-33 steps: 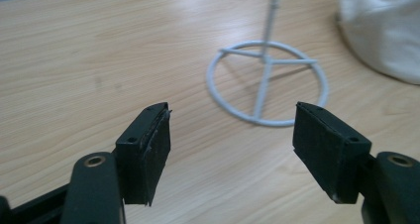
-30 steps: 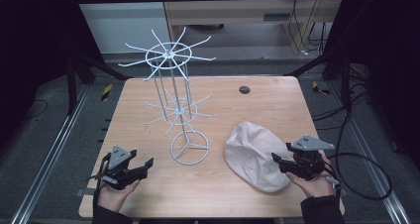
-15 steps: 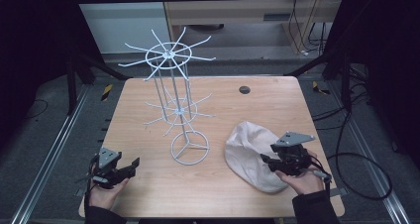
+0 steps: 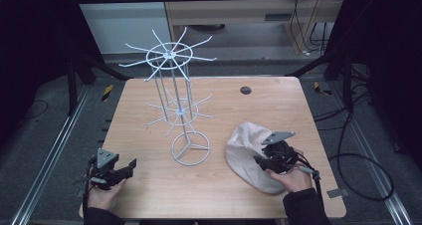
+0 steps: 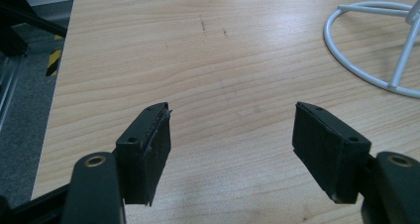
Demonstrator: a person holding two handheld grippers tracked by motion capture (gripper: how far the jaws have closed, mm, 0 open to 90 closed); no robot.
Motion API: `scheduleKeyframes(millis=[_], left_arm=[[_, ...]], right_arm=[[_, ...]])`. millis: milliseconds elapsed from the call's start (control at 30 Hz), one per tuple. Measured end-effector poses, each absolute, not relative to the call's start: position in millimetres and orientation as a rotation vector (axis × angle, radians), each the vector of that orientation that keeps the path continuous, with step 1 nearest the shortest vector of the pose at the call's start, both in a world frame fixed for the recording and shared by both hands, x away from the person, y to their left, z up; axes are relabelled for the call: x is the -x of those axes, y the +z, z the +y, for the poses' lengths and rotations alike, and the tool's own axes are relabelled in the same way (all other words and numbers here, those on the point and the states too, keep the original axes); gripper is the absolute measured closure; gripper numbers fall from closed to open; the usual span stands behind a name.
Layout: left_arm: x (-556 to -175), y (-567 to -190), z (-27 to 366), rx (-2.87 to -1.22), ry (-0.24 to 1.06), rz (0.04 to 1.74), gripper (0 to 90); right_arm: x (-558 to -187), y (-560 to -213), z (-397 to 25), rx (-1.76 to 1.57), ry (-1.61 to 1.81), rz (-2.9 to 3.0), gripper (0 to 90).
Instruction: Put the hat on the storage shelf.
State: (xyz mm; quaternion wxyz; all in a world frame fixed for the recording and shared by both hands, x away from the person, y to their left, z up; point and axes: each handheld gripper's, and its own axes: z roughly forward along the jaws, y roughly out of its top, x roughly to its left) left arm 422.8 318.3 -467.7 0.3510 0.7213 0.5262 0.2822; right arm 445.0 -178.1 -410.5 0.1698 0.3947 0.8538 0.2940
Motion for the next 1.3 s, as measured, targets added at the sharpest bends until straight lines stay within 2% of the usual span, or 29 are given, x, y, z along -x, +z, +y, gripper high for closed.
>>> scheduleKeyframes(millis=[267, 733, 1300], left_arm=[[-423, -468, 318, -1.877, 0.726, 1.367, 32.2], [-424, -470, 317, -1.883, 0.714, 1.376, 33.9], [-424, -469, 316, -1.887, 0.716, 1.376, 34.4]], right_arm=[[-452, -421, -176, -1.148, 0.765, 2.456, 63.6], [-457, -432, -173, -1.187, 0.74, 2.471, 85.5], [-448, -414, -192, -1.18, 0.902, 2.355, 87.9]])
